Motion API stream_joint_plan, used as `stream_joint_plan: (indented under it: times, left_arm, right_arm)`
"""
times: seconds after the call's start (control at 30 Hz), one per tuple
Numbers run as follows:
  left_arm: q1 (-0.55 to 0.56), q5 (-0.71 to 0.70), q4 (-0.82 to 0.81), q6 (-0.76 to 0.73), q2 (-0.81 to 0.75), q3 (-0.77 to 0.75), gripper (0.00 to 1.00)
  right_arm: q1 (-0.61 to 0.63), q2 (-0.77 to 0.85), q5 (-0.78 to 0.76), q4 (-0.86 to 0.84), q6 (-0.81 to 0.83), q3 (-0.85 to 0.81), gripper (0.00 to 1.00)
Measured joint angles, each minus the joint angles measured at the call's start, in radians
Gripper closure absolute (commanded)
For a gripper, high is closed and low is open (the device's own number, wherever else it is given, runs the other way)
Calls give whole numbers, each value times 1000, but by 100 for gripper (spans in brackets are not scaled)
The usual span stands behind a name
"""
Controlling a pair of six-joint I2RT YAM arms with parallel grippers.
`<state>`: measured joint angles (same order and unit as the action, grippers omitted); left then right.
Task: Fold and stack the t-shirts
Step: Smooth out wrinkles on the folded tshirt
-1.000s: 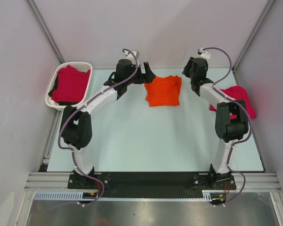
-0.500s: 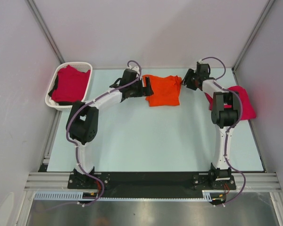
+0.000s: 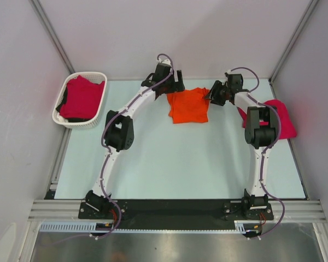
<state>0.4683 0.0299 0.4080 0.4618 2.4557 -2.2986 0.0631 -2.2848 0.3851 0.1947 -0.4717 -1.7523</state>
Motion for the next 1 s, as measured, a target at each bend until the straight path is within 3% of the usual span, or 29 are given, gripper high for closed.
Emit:
stream_joint_plan:
  times: [0.3,0.63,1.0]
  left_arm:
    - [-34,4,52,10,115,-33,8]
    - [-44,53,-2,46,134,-33,31]
    - [-43,95,-36,80,178,-33,32]
  right_arm:
    - [-9,0,42,17,-5,-32,44]
    - [-18,-12,124,6,-37,-56,45]
    - [-18,-88,201,8,-59,-135,46]
